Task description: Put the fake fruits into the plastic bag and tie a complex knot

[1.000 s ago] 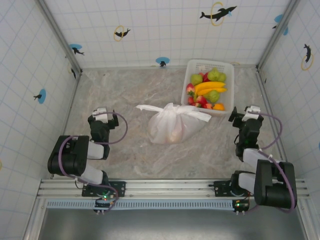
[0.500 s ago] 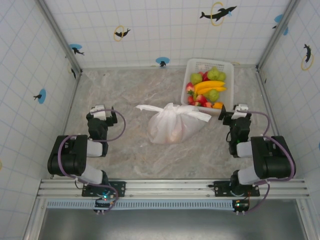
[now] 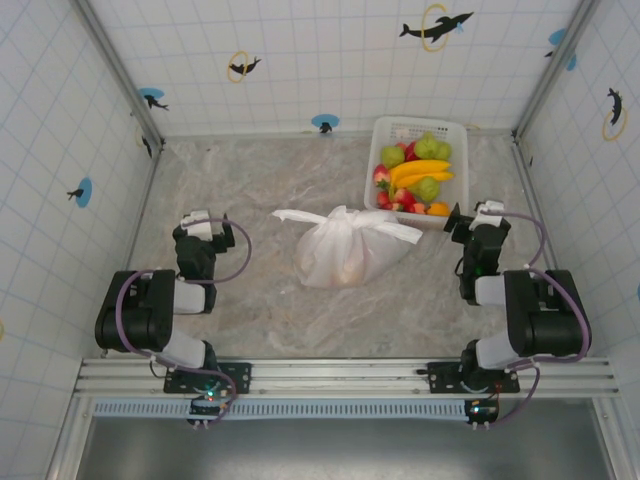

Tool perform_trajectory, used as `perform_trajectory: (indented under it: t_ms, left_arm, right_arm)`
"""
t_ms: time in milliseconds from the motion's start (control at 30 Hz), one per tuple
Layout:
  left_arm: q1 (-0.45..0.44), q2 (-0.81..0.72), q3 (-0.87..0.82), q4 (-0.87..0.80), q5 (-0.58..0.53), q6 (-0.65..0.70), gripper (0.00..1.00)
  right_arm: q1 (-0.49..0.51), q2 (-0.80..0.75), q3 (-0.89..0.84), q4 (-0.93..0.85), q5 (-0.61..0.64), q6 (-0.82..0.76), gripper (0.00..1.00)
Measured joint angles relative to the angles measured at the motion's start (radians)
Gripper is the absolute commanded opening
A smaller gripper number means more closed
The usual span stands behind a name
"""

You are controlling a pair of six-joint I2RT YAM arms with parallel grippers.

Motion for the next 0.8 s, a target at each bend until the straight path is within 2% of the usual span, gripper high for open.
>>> perform_trajectory:
  t_ms: [800]
  left_arm:
    - [0.000,0.000,0.000,0.000,0.000,0.000,0.98]
  right_arm:
    - [0.005,0.000,0.003,-0.006,0.011,0.000,1.00]
